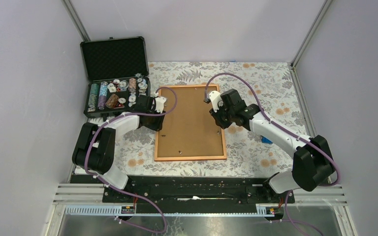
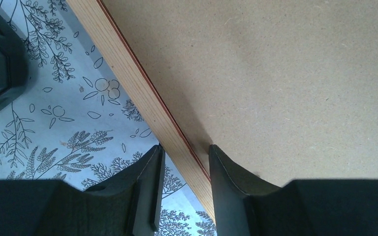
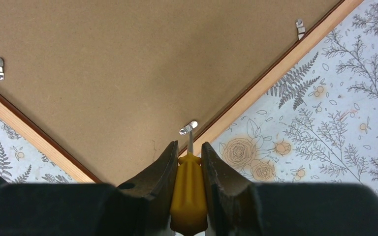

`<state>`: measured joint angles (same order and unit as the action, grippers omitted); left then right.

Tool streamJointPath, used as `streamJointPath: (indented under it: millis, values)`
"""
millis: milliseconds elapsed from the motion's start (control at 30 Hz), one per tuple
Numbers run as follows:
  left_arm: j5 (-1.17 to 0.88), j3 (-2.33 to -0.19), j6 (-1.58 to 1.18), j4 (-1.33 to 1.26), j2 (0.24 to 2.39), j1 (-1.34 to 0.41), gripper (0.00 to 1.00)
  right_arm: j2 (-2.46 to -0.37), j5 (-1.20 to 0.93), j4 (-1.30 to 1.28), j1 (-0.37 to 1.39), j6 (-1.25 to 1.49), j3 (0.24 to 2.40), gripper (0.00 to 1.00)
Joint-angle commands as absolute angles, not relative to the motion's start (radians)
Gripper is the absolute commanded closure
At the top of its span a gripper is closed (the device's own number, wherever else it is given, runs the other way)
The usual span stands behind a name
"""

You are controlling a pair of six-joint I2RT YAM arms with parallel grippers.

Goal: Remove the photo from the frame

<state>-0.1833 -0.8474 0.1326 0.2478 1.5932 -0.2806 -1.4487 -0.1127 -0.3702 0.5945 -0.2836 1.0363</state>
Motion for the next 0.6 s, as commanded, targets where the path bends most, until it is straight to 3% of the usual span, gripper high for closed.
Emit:
streamJointPath:
  millis: [0,400,567]
  values:
    - [-0.249,-0.873,0.168,0.235,1.633,-0.287,0.60,-1.399,-0.120,-0.362,0.599,-0.274,1.118,1.00]
    - [-0.291,-0.913,0.266,0.238,1.699,-0.296,0.79,-1.329,-0.185,-0.442,0.449,-0.287,1.141,1.00]
    - [-0.268,-0.936,0.368,0.253,1.719,-0.354,0.82,-1.313,-0.179,-0.448,0.418,-0.311,1.126,1.00]
